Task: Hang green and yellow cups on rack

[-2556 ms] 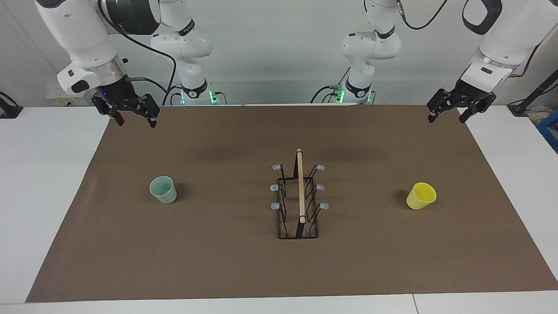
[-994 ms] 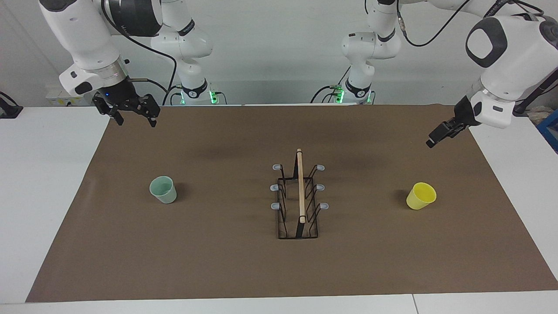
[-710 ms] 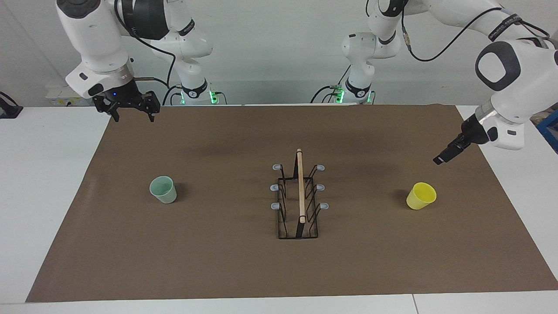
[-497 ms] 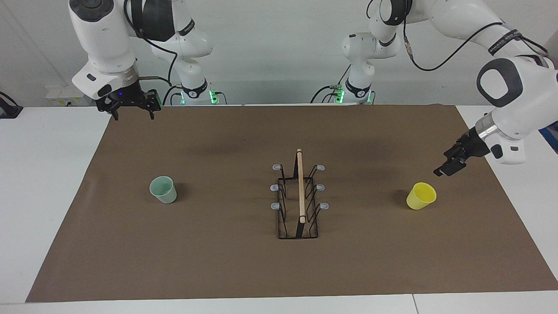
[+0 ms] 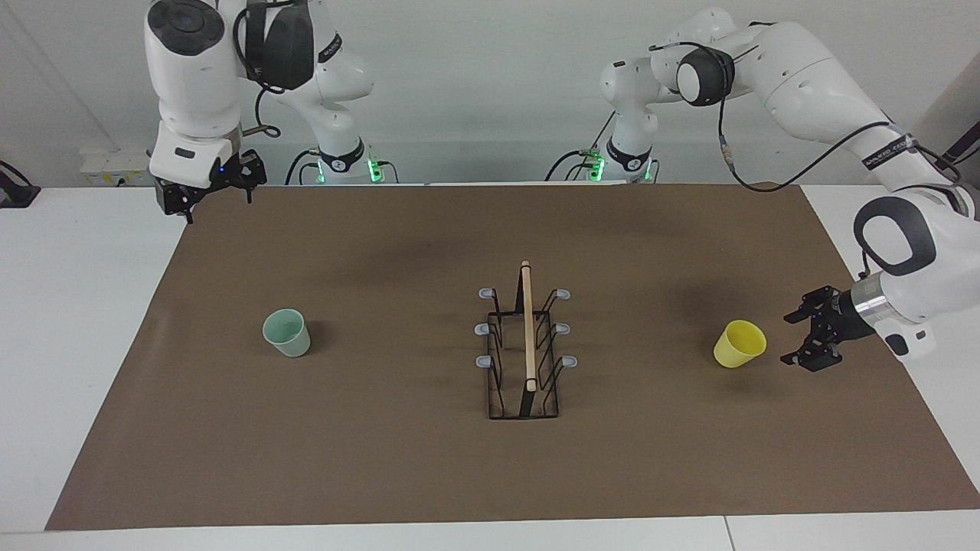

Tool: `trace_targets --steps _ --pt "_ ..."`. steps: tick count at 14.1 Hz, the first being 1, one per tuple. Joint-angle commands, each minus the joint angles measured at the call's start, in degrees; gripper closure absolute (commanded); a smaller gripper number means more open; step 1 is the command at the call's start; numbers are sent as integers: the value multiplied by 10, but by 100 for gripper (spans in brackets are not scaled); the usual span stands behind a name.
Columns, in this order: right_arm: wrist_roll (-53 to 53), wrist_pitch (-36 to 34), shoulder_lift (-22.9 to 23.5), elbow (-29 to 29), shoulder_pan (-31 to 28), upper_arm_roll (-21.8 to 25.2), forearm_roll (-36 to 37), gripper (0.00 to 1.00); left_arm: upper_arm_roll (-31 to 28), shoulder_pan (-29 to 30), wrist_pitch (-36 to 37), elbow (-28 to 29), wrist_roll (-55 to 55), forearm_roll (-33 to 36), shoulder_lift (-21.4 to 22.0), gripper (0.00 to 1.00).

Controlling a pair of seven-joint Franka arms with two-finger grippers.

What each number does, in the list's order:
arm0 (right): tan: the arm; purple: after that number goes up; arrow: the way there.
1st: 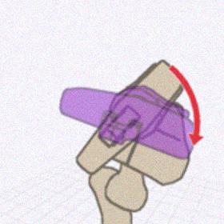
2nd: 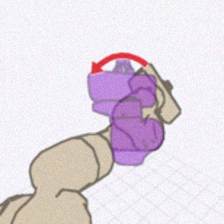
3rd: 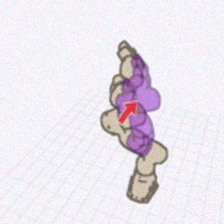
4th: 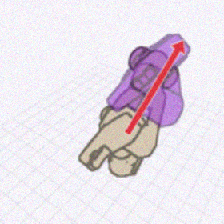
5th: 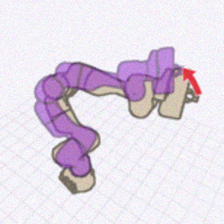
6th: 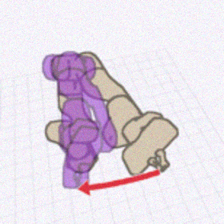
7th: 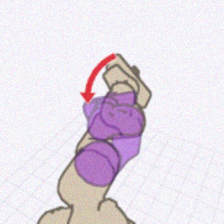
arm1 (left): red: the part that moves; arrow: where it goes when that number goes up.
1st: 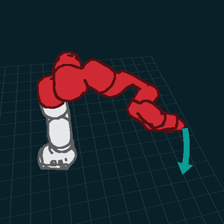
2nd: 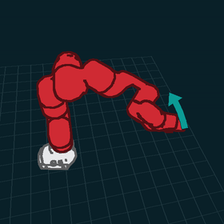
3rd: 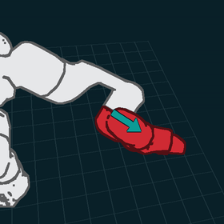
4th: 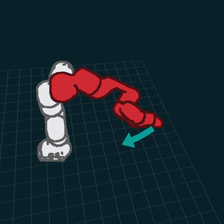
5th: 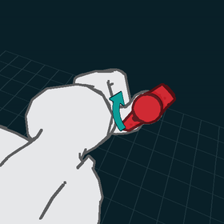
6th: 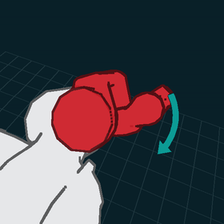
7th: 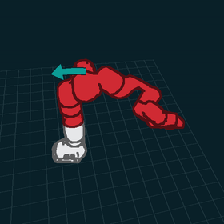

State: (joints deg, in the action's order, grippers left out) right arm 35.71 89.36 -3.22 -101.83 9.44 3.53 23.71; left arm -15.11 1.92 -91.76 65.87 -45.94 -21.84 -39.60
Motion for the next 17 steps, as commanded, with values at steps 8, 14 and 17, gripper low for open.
trace_targets --steps 8,14,17 --pt "37 92 120 -66 75 -2 160 0 -2 44 -35 93 -122 -215 0 6" --pt "36 141 166 -73 99 -2 194 0 -3 50 -84 185 -123 -246 36 4" --pt "29 152 201 -68 123 -2 233 0 -3 51 -98 245 -121 -273 61 4"
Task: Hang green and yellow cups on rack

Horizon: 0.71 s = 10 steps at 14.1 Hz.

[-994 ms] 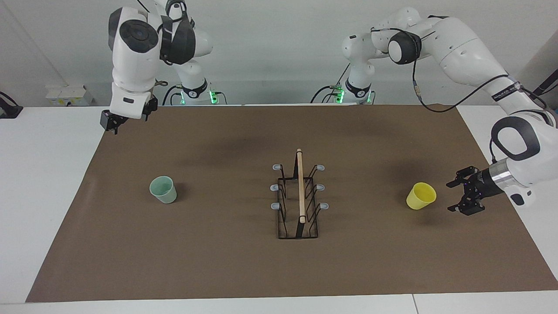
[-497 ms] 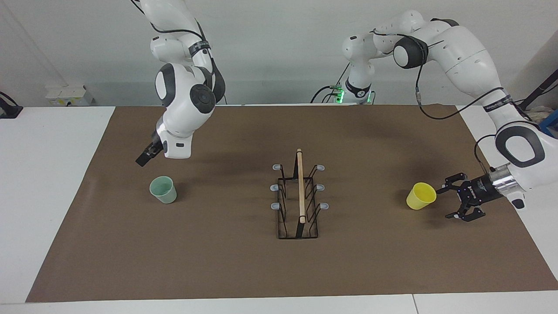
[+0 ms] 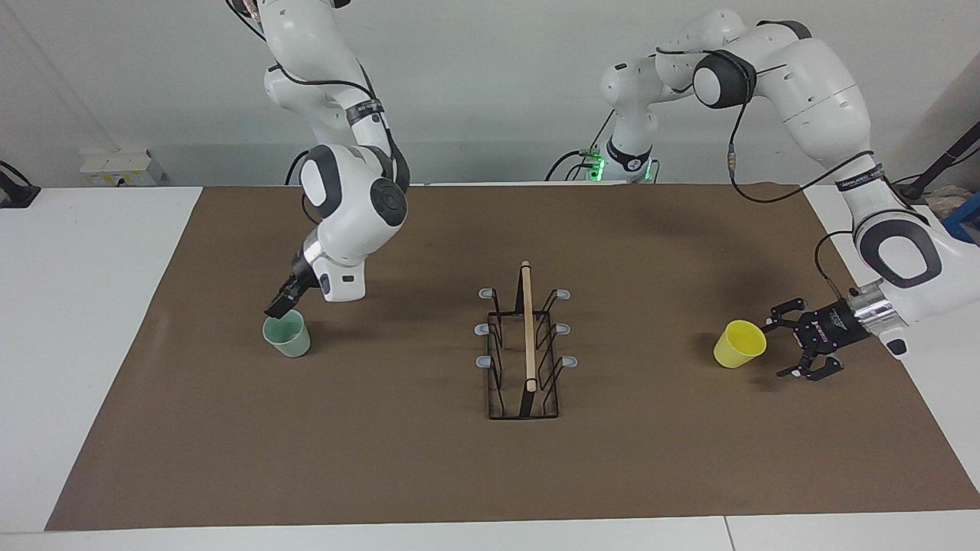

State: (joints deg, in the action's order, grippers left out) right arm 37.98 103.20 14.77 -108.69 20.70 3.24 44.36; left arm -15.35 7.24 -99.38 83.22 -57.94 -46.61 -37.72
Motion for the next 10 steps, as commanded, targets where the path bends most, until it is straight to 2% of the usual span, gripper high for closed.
trace_targets --steps 1,4,7,10 --pt "6 23 31 1 16 0 35 0 0 4 -24 90 4 -47 51 4" --pt "-6 26 51 0 19 1 46 0 0 9 -31 159 28 -114 77 0" --pt "-28 48 62 -8 19 1 51 0 1 0 -90 243 81 -188 100 0" --pt "-43 60 68 -9 19 0 52 0 1 -7 -107 286 92 -270 113 0"
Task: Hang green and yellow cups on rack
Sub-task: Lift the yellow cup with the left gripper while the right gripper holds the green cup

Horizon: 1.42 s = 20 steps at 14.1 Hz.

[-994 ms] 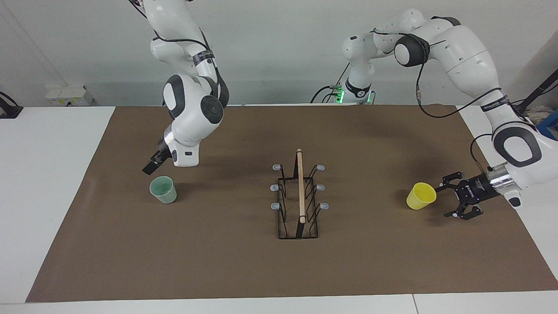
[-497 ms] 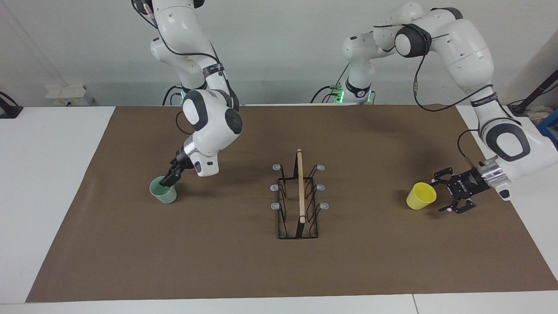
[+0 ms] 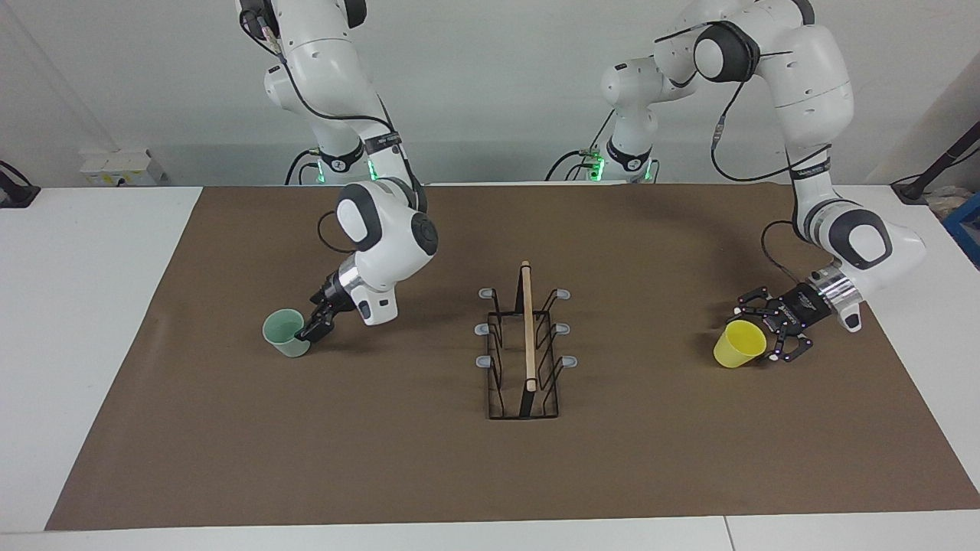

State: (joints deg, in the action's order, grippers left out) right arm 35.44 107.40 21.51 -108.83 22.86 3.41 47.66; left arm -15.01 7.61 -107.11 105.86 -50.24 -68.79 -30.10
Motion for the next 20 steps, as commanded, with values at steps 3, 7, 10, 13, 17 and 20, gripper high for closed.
trace_targets --steps 3,7,10,13,17,20 --pt "-19 44 5 -24 4 -1 44 0 -2 -12 -37 115 76 -136 54 0" --pt "-25 61 6 -38 3 -1 66 0 -2 -34 -63 153 159 -228 64 0" --pt "-25 74 5 -52 -5 -1 95 0 -1 -40 -81 153 161 -252 62 0" --pt "-25 77 4 -55 -14 -1 97 0 -1 -57 -110 126 102 -262 53 96" --pt "-25 83 3 -63 -16 0 99 0 -4 -56 -117 83 75 -253 62 100" --pt "-26 97 -1 -80 -22 -1 123 0 -5 -64 -146 73 72 -210 86 100"
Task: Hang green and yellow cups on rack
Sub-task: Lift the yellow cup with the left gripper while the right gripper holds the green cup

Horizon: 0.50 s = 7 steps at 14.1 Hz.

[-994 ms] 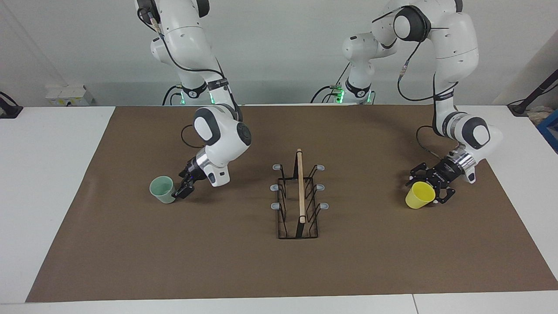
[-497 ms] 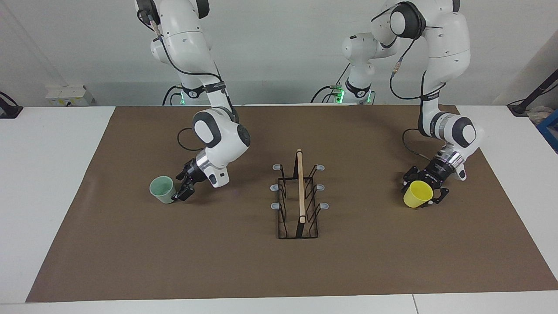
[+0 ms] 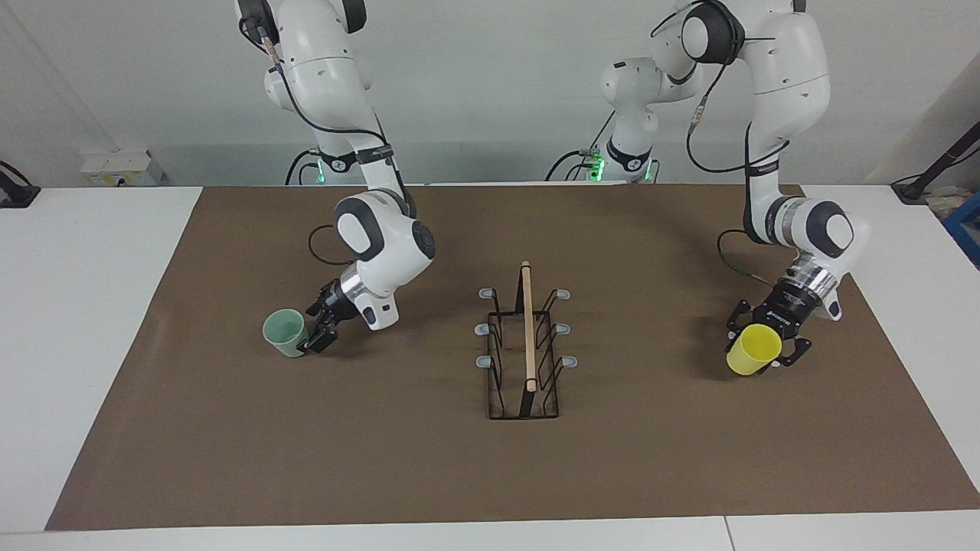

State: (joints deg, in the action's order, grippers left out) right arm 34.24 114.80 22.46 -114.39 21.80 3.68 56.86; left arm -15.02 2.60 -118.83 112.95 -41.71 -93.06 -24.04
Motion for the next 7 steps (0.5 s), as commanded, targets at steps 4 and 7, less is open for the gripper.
trace_targets --steps 4,7 --pt "-14 33 -14 -35 -16 -3 64 0 -5 -28 -30 -24 -14 134 54 100" --pt "-13 48 -15 -50 -27 -3 99 0 -6 -56 -54 -21 -28 210 101 100"
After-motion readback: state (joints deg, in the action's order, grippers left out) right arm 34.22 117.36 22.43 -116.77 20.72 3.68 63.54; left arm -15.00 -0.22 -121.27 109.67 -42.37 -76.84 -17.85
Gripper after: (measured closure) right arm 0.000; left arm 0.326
